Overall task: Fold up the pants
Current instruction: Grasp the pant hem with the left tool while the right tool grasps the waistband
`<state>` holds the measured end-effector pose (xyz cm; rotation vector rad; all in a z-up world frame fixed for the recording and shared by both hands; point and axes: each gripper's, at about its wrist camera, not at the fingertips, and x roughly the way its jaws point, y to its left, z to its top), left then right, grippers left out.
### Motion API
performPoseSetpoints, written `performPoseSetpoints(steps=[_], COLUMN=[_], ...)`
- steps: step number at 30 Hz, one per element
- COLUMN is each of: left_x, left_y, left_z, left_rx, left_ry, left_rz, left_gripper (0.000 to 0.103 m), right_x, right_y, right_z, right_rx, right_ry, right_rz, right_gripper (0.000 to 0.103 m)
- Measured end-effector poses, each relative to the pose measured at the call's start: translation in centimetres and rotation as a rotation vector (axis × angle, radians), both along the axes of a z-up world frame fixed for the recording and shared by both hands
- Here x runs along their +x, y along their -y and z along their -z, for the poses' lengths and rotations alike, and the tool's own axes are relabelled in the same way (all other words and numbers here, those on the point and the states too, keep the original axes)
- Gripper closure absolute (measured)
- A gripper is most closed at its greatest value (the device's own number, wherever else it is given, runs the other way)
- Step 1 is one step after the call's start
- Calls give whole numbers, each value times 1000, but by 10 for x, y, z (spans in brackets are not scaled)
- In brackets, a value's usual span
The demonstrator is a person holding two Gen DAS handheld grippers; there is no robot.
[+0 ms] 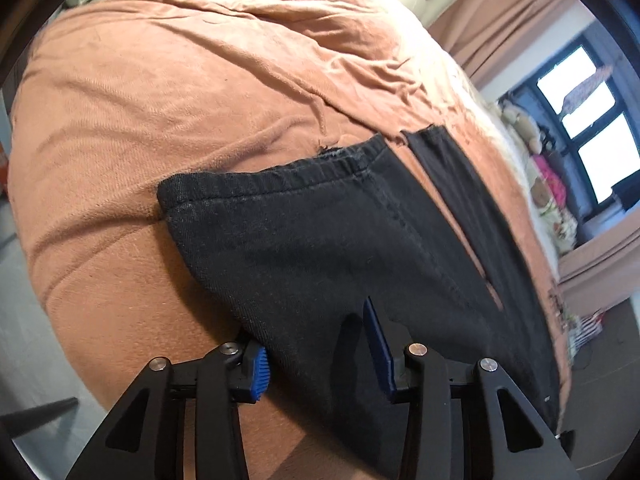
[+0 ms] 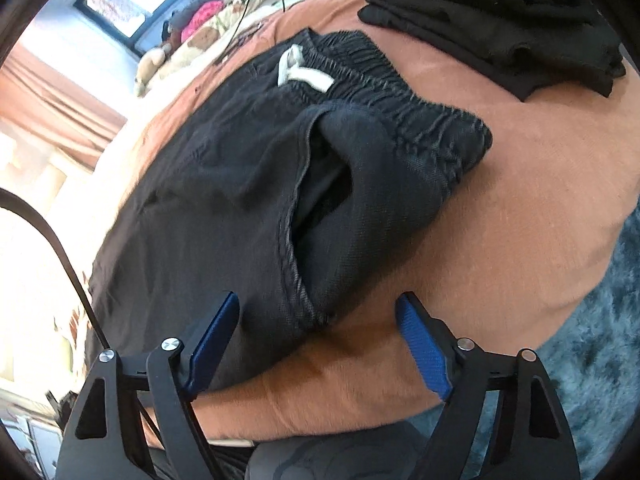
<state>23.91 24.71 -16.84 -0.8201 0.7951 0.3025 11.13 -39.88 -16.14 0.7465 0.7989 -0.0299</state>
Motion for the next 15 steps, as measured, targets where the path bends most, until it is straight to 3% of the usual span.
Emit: performPoseSetpoints(steps=[9,10,12,13,15], left_x=[-1,0,0,1,-1], left_y=[1,1,-1,-3,-9], left_z=[6,6,5,5,0], left_rx=[-53,-47,-43,-52,-86], left_ry=[30,25,11,13,48], left_rz=[-8,-10,-21,-23,-29], left_gripper=[58,63,88,97,98], right_x=[7,13,17,20,17], right_y=[8,5,3,0,1], right_z=[15,17,22,22,18], right_rx=[87,97,102,102,87], right_ry=[64,60,46,39,54], right_rz=[14,11,-12,-24,-34], right_gripper=[44,47,63,80,88])
